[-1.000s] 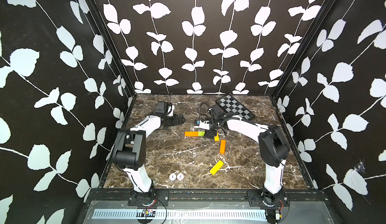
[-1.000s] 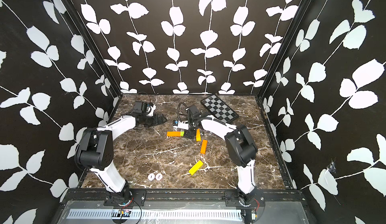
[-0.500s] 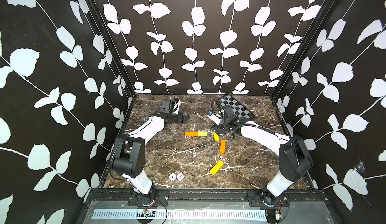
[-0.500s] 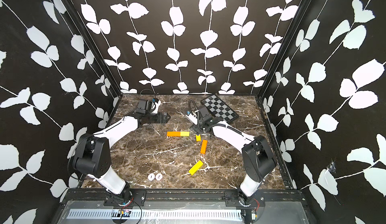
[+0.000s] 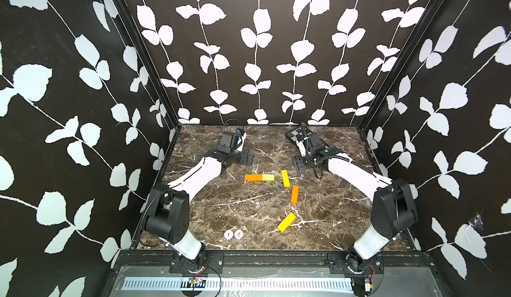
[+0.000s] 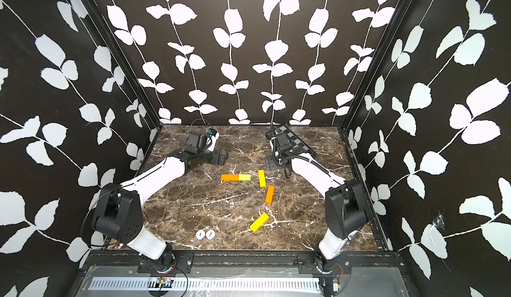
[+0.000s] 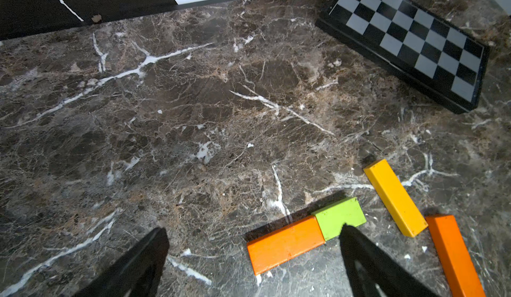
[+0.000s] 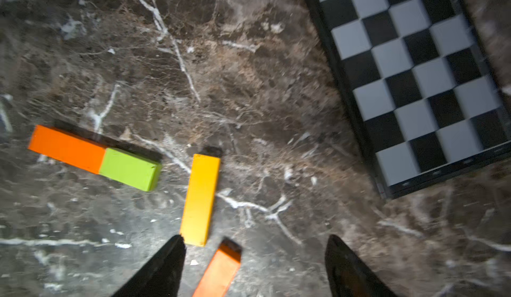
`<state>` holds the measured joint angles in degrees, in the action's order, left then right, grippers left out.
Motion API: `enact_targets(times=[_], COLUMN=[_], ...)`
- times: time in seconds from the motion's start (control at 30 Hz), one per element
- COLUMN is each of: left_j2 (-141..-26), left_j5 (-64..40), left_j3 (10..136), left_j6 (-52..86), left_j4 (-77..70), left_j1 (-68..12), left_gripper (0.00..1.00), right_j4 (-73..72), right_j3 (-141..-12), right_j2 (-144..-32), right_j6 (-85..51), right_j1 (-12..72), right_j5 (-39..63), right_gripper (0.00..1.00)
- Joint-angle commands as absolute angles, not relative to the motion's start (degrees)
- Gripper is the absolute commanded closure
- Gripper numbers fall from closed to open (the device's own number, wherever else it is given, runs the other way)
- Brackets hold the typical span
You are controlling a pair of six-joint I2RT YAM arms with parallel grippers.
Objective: Assemble the number 7 with building blocks
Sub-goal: Assemble the building block at the center of the board.
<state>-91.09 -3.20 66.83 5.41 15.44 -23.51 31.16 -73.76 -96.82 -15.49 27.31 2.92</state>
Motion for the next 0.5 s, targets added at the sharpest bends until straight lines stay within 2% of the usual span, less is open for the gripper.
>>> enact_targets(times=[0.0, 0.13, 0.47], left_j2=[-91.79, -92.46, -93.55], left_j5=[-0.82, -0.94, -0.98], left_j3=[68.03, 68.27, 68.75], left_j6=[4.30, 4.39, 4.40], left_j4=[19.04, 19.58, 19.87], left_j1=[-23.65, -23.66, -23.66], left_gripper=[0.02, 0.03, 0.02], right_j4=[35.57, 36.57, 35.63], right_j3=[-73.73, -74.70, -77.96], right_j2=[-100.49, -101.76, -105.78], right_j6=[-21.74, -21.70, -22.64], right_j1=[28.53, 31.89, 32.87], right_j5=[11.54, 7.83, 4.30], right_gripper=[0.01, 0.01, 0.01])
